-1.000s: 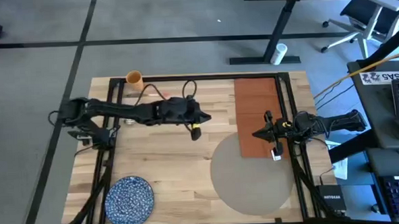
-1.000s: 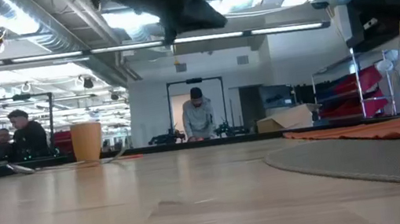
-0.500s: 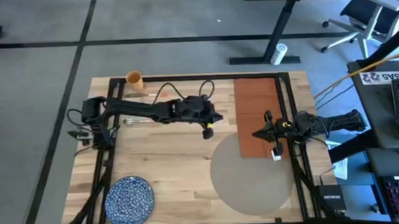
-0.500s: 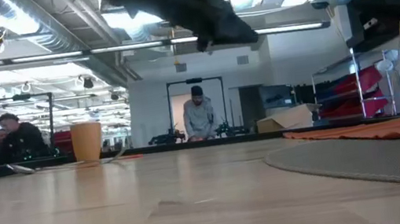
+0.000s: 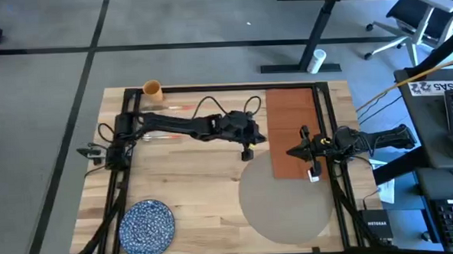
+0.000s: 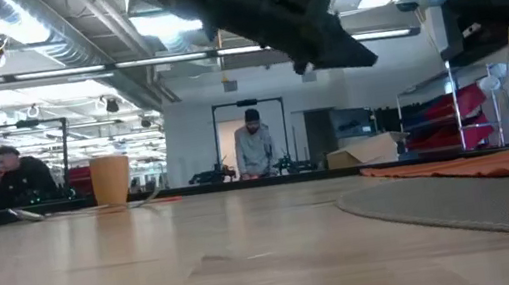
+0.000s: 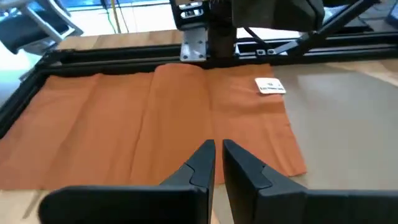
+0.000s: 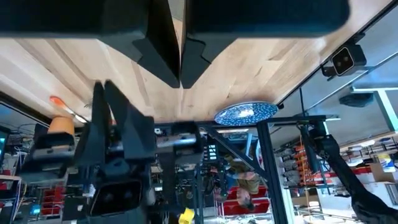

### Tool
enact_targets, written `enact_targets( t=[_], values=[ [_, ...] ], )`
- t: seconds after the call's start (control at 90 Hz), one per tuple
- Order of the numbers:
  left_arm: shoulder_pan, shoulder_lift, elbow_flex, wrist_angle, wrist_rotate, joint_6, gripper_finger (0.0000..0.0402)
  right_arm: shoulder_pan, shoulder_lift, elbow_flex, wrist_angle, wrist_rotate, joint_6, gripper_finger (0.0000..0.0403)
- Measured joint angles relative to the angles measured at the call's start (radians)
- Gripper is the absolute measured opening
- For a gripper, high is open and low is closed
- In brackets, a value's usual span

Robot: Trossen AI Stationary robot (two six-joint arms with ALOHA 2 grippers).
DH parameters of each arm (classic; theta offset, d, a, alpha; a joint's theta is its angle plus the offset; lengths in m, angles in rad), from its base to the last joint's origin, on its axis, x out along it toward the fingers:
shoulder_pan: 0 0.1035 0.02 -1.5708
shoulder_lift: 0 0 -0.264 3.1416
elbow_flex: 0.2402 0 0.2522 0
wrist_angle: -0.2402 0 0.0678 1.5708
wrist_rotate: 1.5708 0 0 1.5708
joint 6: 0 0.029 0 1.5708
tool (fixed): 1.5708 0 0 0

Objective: Set table place
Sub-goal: Fold the orange napkin

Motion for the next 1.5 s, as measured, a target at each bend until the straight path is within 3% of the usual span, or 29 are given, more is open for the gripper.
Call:
enact_targets(
  t=[0.178, 0.344, 0.522, 0.711, 0.922, 1.156, 1.5],
  values=[
    [0.021, 0.101, 0.095, -0.005, 0.000, 0.011, 0.0014, 0.000, 0.000, -0.001, 0.040, 0.000, 0.096, 0.0000],
    [0.036, 0.171, 0.153, -0.003, 0.000, -0.016, 0.0014, 0.000, 0.000, -0.001, 0.198, 0.000, 0.238, 0.0000],
    [0.037, 0.225, 0.172, -0.004, 0.001, -0.019, 0.0014, 0.000, 0.000, -0.001, 0.390, 0.016, 0.242, 0.0000],
    [0.038, 0.275, 0.192, -0.002, 0.001, -0.029, 0.0014, 0.000, 0.000, -0.001, 0.456, 0.027, 0.245, 0.0000],
    [0.038, 0.351, 0.347, -0.014, 0.001, 0.008, 0.0014, 0.000, 0.000, 0.000, 0.358, 0.088, 0.232, 0.0000],
    [0.039, 0.463, 0.499, -0.165, 0.001, 0.036, 0.0014, 0.000, 0.001, 0.000, 0.152, 0.132, 0.326, 0.0000],
    [0.040, 0.476, 0.502, -0.361, -0.002, -0.013, 0.0014, 0.000, 0.001, 0.085, -0.080, 0.142, 0.347, 0.0000]
  ],
)
